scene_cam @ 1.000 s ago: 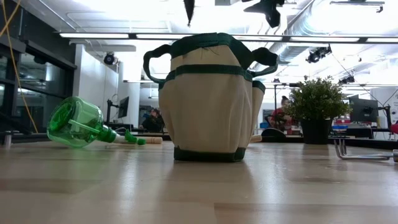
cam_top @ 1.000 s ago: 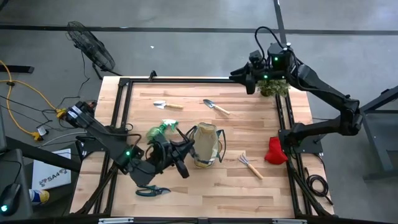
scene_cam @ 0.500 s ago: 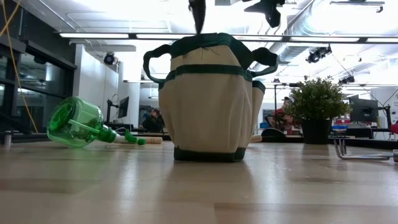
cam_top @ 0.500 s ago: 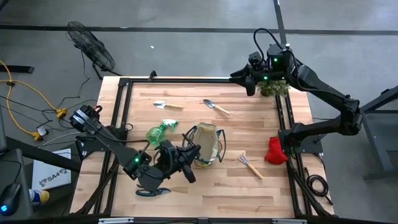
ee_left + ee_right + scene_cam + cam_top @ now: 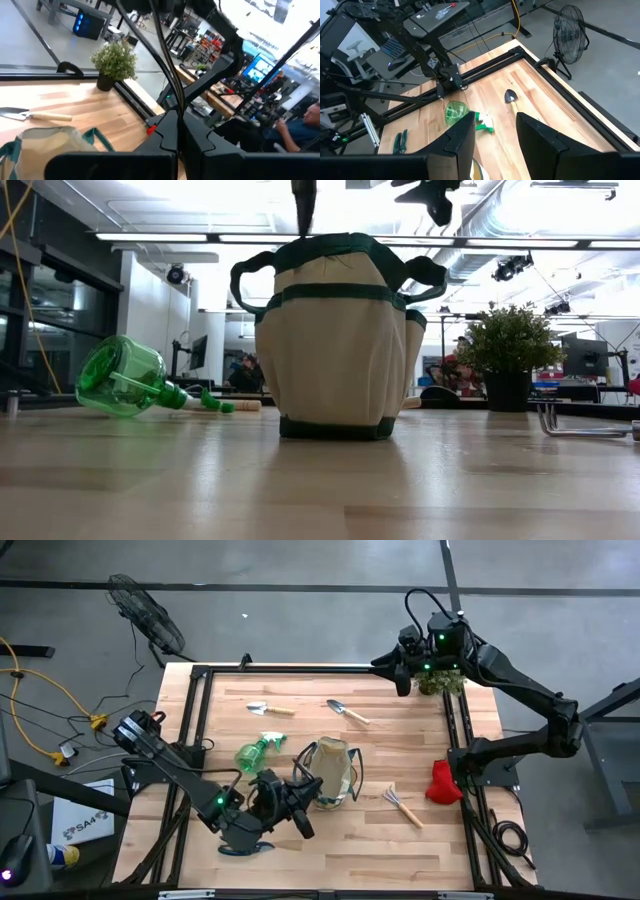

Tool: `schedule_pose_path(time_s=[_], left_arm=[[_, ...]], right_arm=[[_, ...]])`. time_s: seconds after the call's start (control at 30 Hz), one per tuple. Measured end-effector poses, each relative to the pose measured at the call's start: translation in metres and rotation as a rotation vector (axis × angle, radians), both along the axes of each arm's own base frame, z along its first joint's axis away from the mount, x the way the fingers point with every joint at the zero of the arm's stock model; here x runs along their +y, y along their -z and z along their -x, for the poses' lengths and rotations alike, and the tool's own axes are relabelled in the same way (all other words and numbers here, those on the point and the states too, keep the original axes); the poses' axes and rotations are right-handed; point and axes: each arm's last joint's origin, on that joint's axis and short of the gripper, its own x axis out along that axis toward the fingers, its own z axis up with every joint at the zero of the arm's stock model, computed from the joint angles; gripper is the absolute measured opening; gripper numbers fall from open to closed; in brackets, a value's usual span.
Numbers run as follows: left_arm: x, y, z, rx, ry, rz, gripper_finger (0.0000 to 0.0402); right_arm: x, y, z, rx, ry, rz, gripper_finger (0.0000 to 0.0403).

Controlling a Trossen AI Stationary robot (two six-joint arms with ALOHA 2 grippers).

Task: Pick & Place Garden tools in Gardening bag
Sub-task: Put the green shears into the white gardening bag

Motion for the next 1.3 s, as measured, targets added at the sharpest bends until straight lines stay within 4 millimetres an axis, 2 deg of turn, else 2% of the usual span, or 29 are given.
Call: schedule_pose_path(time_s=[0.2, 0.57, 0.9, 1.3], left_arm=[[-0.003, 0.008, -0.004, -0.001, -0.002, 0.02, 0.0], [-0.003, 0.011, -0.003, 0.013, 0.011, 0.025, 0.0], [0.004, 0.015, -0.008, 0.034, 0.005, 0.029, 0.0], [0.012, 0.031, -0.021, 0.073, -0.039, 0.024, 0.0]], right_arm=[[0.0, 0.0, 0.0, 0.0, 0.001, 0.0, 0.0135], [0.0, 0.0, 0.0, 0.001, 0.001, 0.0, 0.0135], [0.0, 0.0, 0.0, 0.001, 0.002, 0.0, 0.0135], [0.0, 0.0, 0.0, 0.002, 0.001, 0.0, 0.0135]])
